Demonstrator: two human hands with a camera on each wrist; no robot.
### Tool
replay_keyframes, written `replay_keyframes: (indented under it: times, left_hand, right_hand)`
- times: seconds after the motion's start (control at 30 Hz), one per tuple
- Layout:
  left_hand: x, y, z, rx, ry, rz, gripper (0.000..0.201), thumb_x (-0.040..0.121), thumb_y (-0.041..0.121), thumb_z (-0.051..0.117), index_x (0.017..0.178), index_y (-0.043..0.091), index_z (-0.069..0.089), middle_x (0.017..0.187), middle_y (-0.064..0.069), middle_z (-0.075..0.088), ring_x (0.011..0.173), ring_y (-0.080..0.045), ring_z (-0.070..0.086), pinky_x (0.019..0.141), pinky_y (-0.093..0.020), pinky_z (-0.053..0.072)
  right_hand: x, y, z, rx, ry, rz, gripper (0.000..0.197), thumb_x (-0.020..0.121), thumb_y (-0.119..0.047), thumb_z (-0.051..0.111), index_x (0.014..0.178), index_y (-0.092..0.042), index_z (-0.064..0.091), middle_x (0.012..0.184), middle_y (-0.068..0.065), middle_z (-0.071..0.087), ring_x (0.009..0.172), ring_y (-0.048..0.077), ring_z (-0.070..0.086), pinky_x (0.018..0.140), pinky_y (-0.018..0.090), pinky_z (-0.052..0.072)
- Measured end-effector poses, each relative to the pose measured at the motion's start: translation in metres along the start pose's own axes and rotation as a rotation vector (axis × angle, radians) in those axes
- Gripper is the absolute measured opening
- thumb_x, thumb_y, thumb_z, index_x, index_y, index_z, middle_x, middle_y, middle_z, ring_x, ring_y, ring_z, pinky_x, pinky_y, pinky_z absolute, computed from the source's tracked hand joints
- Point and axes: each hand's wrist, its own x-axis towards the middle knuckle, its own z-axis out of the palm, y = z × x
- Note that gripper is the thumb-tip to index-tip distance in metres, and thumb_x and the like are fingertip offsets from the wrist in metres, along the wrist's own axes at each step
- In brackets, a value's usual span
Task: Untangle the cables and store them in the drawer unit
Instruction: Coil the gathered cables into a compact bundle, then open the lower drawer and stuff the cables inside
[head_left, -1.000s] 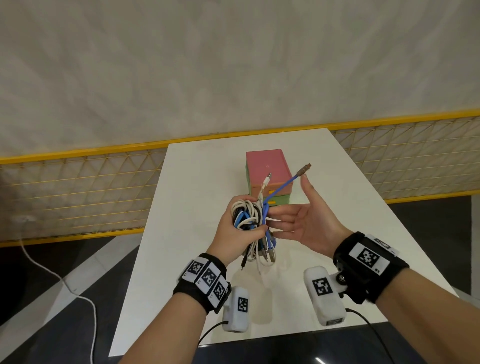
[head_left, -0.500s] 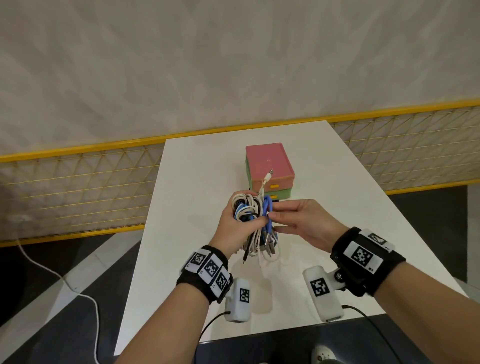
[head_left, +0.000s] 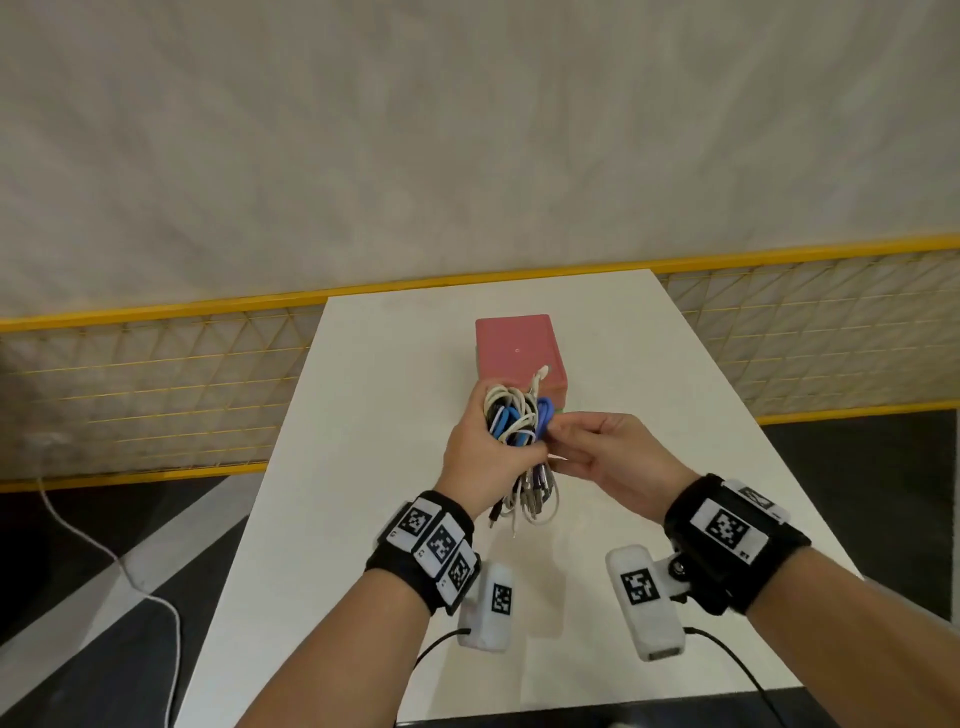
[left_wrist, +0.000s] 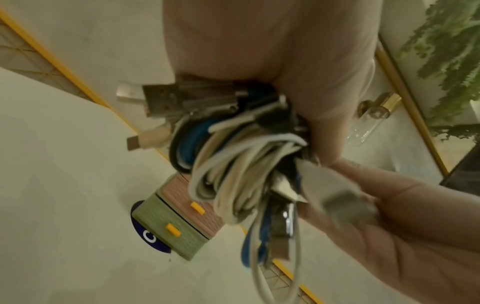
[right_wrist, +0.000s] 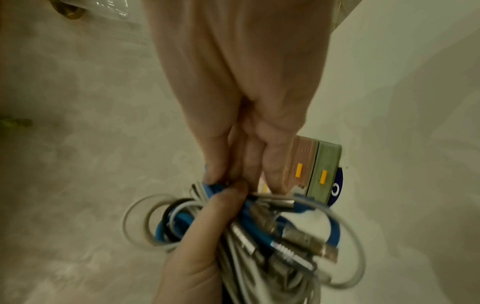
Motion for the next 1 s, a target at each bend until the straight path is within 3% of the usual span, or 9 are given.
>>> replay_keyframes:
  times: [0.07, 0.17, 0.2, 0.27, 0.37, 0.53, 0.7, 0.83, 1.0]
  left_hand:
    - [0.0, 0.0, 0.003, -0.002, 0.032, 0.008, 0.054, 0.06, 0.005, 0.078, 0.098, 0.035, 0.054, 0.091, 0.002, 0.066, 0.087, -0.021, 0.068, 0.077, -0.04, 0.059]
    - [-0.001, -0.001, 0.005, -0.032, 0.012, -0.001, 0.049, 0.067, -0.006, 0.077, 0.1, 0.021, 0.053, 0.088, -0.001, 0.062, 0.081, -0.015, 0.065, 0.072, -0.029, 0.057]
    - [-0.002, 0.0, 0.006, -0.042, -0.01, -0.003, 0.047, 0.069, -0.008, 0.076, 0.1, 0.018, 0.052, 0.088, -0.001, 0.062, 0.079, -0.011, 0.064, 0.07, -0.025, 0.056]
    - [-0.004, 0.002, 0.008, -0.045, -0.053, -0.004, 0.047, 0.071, -0.009, 0.075, 0.104, 0.018, 0.054, 0.091, -0.003, 0.064, 0.08, -0.009, 0.065, 0.07, -0.021, 0.053]
    - [-0.005, 0.0, 0.013, -0.053, -0.073, -0.011, 0.054, 0.07, -0.008, 0.077, 0.112, 0.018, 0.055, 0.102, -0.008, 0.067, 0.093, -0.017, 0.068, 0.077, -0.026, 0.056]
    - [-0.004, -0.01, 0.012, -0.053, -0.066, -0.07, 0.054, 0.069, -0.004, 0.083, 0.11, 0.018, 0.055, 0.102, -0.005, 0.068, 0.092, -0.013, 0.069, 0.075, -0.025, 0.056]
    - [-0.002, -0.02, 0.012, -0.076, -0.041, -0.126, 0.057, 0.068, -0.004, 0.084, 0.11, 0.019, 0.055, 0.098, 0.0, 0.069, 0.089, -0.009, 0.07, 0.074, -0.023, 0.055]
    - [0.004, -0.024, 0.018, 0.108, -0.023, -0.142, 0.066, 0.055, 0.019, 0.091, 0.104, 0.036, 0.05, 0.09, 0.013, 0.068, 0.085, -0.006, 0.069, 0.074, -0.027, 0.058]
    - [0.016, -0.023, 0.022, 0.322, 0.05, -0.112, 0.063, 0.063, 0.033, 0.085, 0.109, 0.041, 0.043, 0.089, 0.014, 0.068, 0.077, -0.003, 0.067, 0.068, -0.024, 0.056]
  right_hand:
    - [0.001, -0.007, -0.01, -0.165, -0.02, -0.044, 0.02, 0.09, -0.012, 0.061, 0.105, -0.004, 0.071, 0.103, 0.009, 0.074, 0.098, 0.016, 0.069, 0.092, 0.031, 0.053]
    - [0.011, -0.019, -0.029, -0.727, 0.273, -0.359, 0.026, 0.085, -0.003, 0.066, 0.11, -0.009, 0.067, 0.111, 0.004, 0.069, 0.102, 0.01, 0.063, 0.097, 0.035, 0.047]
    - [0.015, -0.022, -0.032, -0.91, 0.259, -0.449, 0.044, 0.084, 0.001, 0.063, 0.125, -0.012, 0.058, 0.129, 0.003, 0.059, 0.12, 0.012, 0.053, 0.107, 0.035, 0.039]
    - [0.02, -0.022, -0.034, -1.101, -0.008, -0.451, 0.074, 0.084, 0.004, 0.057, 0.148, -0.02, 0.028, 0.152, -0.005, 0.031, 0.142, 0.008, 0.024, 0.118, 0.029, 0.019]
    - [0.018, -0.012, -0.026, -0.8, -0.291, -0.206, 0.069, 0.089, 0.001, 0.05, 0.147, -0.029, 0.025, 0.144, -0.01, 0.043, 0.133, 0.005, 0.04, 0.113, 0.025, 0.03]
    - [0.013, 0.014, -0.011, -0.042, -0.223, -0.052, 0.04, 0.09, -0.004, 0.038, 0.124, -0.011, 0.055, 0.123, 0.012, 0.063, 0.109, 0.02, 0.063, 0.087, 0.024, 0.051]
    - [0.019, 0.029, -0.007, 0.057, -0.191, 0.02, 0.038, 0.101, -0.001, 0.028, 0.133, -0.008, 0.047, 0.13, 0.015, 0.059, 0.116, 0.025, 0.06, 0.094, 0.03, 0.051]
    - [0.025, 0.03, -0.008, 0.048, -0.108, 0.032, 0.037, 0.1, 0.0, 0.03, 0.126, -0.01, 0.054, 0.122, 0.015, 0.064, 0.107, 0.024, 0.064, 0.084, 0.028, 0.054]
    - [0.039, 0.036, -0.005, -0.001, 0.038, -0.003, 0.031, 0.101, -0.003, 0.035, 0.118, -0.009, 0.06, 0.119, 0.018, 0.066, 0.111, 0.033, 0.062, 0.096, 0.041, 0.051]
